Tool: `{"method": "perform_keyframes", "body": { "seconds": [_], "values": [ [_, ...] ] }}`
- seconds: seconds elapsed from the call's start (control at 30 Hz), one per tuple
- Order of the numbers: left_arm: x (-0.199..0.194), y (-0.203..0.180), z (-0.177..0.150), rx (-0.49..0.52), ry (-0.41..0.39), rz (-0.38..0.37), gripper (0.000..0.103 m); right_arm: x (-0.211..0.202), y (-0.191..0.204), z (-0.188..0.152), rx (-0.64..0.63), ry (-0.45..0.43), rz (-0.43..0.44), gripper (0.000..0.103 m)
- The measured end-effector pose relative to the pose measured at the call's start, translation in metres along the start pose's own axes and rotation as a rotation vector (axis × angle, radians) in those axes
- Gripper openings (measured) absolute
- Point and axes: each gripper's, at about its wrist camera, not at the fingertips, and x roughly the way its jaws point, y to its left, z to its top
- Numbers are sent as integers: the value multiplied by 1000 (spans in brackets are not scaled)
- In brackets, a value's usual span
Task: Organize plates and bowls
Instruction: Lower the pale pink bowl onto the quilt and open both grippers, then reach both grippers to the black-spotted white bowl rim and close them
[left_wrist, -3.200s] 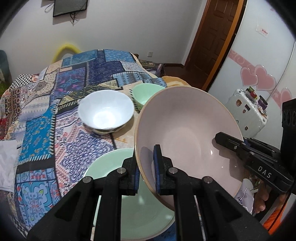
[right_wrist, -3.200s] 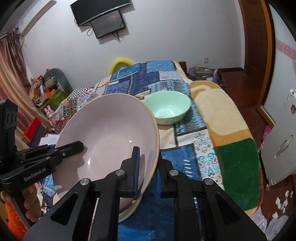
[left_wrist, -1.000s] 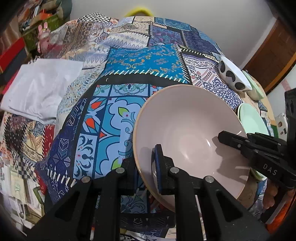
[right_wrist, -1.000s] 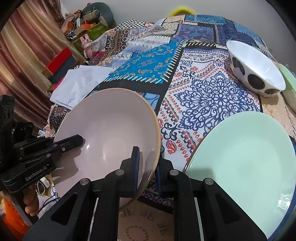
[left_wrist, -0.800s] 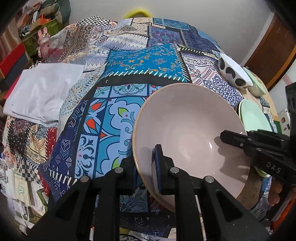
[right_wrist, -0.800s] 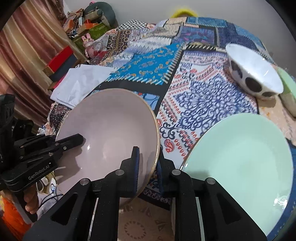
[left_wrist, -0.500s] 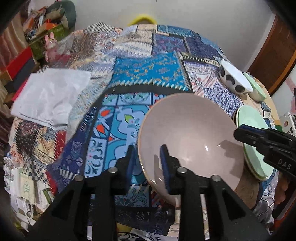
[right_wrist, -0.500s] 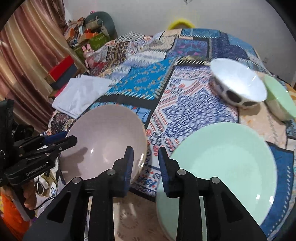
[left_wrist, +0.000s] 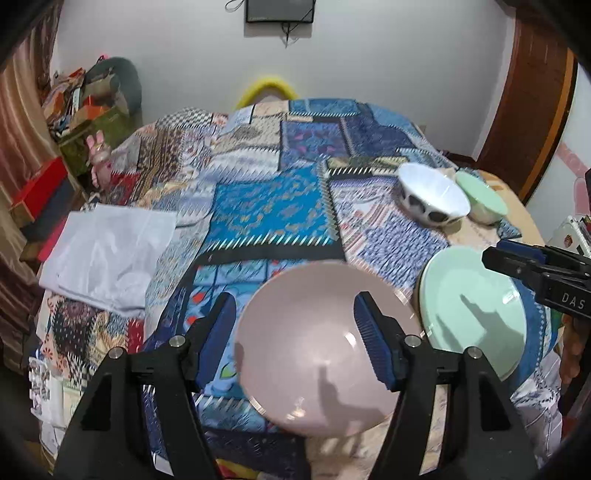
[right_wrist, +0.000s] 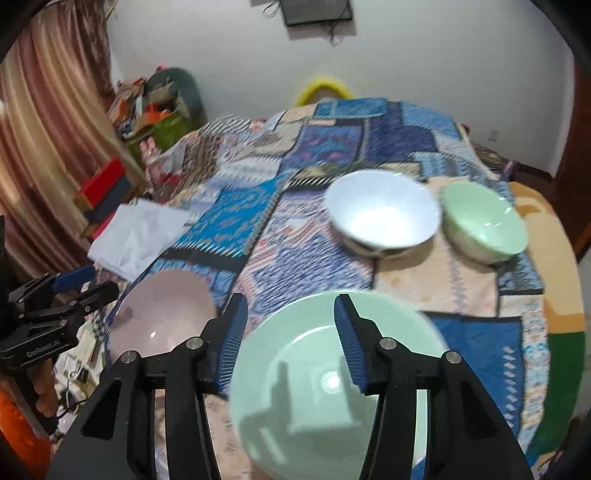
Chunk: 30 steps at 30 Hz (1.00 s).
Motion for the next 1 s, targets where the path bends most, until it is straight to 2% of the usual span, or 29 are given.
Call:
{"method": "perform_keyframes", "body": {
  "seconds": [0.1, 0.27, 0.37, 0.5, 0.67, 1.0],
  "values": [
    [0, -13, 13, 13, -24, -9, 70, -10, -16, 7, 16, -31, -31, 46],
    [6, -36, 37, 33, -50, -35, 74, -22, -44, 20, 47, -82, -74, 53],
    [14, -51, 53, 44, -47, -61, 81, -25, -59, 27, 61, -111, -97, 54],
    [25, -68, 68, 67, -54, -81, 84, -23, -73, 34, 72, -125, -114, 54],
    [44, -91, 87, 100, -54, -95, 92, -6, -89, 43, 81, -112, -149, 54],
    [111, -115, 110, 106, 16, -111, 93, 39, -113, 43, 129, -35, -159, 54]
  ]
}}
